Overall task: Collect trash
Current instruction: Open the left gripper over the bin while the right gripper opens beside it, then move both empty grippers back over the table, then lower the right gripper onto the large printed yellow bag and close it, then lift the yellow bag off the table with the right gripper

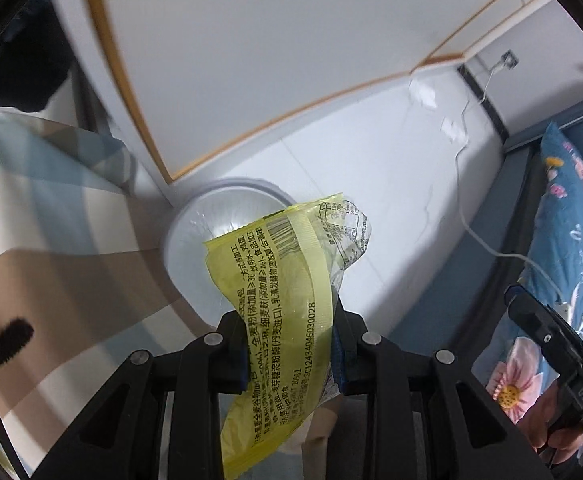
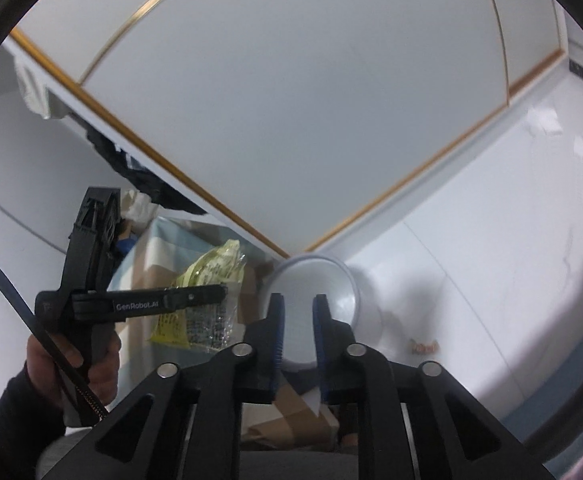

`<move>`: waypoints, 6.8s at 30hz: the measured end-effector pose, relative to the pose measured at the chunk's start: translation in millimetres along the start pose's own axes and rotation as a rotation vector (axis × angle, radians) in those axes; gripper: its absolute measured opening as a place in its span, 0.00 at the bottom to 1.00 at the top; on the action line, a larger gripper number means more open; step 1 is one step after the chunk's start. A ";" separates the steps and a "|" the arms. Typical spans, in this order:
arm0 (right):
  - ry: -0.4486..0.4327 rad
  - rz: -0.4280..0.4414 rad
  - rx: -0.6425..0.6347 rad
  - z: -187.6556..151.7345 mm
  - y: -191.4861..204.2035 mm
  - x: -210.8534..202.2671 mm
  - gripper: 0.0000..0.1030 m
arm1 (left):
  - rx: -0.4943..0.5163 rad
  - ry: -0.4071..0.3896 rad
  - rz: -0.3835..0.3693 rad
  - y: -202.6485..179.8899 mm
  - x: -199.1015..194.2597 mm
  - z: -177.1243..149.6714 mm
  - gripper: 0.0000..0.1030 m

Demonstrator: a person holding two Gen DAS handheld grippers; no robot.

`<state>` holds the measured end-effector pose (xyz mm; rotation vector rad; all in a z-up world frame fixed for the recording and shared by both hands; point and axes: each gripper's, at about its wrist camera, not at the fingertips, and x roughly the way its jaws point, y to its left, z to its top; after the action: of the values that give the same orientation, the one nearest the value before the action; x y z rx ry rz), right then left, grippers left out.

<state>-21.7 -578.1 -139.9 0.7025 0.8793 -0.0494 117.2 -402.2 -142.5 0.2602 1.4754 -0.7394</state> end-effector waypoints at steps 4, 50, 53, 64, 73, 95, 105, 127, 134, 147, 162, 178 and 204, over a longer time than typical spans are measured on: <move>0.046 -0.004 0.043 -1.3 -18.2 21.7 0.27 | 0.001 0.057 0.033 -3.1 19.8 11.2 0.25; -0.086 -0.032 -0.154 22.5 82.0 -35.2 0.79 | -0.225 -0.436 0.168 47.5 -147.4 -73.1 0.56; -0.106 -0.025 -0.191 21.5 106.6 -48.3 0.79 | -0.270 -0.494 0.178 65.8 -171.7 -94.5 0.56; -0.119 0.052 -0.316 -11.0 203.0 -64.8 0.79 | -0.387 -0.668 0.239 118.4 -241.3 -169.5 0.68; -0.051 0.097 -0.427 -49.7 275.4 -41.3 0.80 | -0.475 -0.708 0.362 170.8 -254.4 -228.9 0.74; 0.097 0.118 -0.655 -128.8 382.2 66.5 0.84 | -0.734 -0.716 0.267 293.5 -233.8 -313.0 0.75; 0.187 0.174 -1.030 -144.4 444.1 127.0 0.84 | -0.819 -0.746 0.203 324.6 -244.0 -326.1 0.75; 0.550 0.119 -1.442 -168.4 480.3 238.7 0.84 | -0.953 -0.723 0.127 361.1 -240.6 -330.3 0.75; 0.551 0.153 -1.313 -156.7 475.9 242.0 0.61 | -0.967 -0.718 0.116 363.6 -239.9 -332.3 0.75; 0.468 0.217 -1.136 -130.6 464.1 215.2 0.49 | -0.958 -0.732 0.129 359.5 -243.0 -333.3 0.75; 0.487 0.120 -1.010 -146.8 429.3 209.8 0.62 | -0.944 -0.719 0.134 351.6 -241.5 -331.9 0.75; 0.440 0.204 -0.987 -145.2 434.9 173.0 0.65 | -0.958 -0.731 0.109 351.2 -244.6 -334.6 0.75; 0.621 -0.002 -0.939 -155.7 460.0 245.1 0.72 | -0.987 -0.722 0.086 359.7 -244.5 -335.8 0.75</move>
<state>176.6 -71.6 -133.6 -0.1939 1.3428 0.5768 78.2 137.4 -46.9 -0.6371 0.9637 0.0483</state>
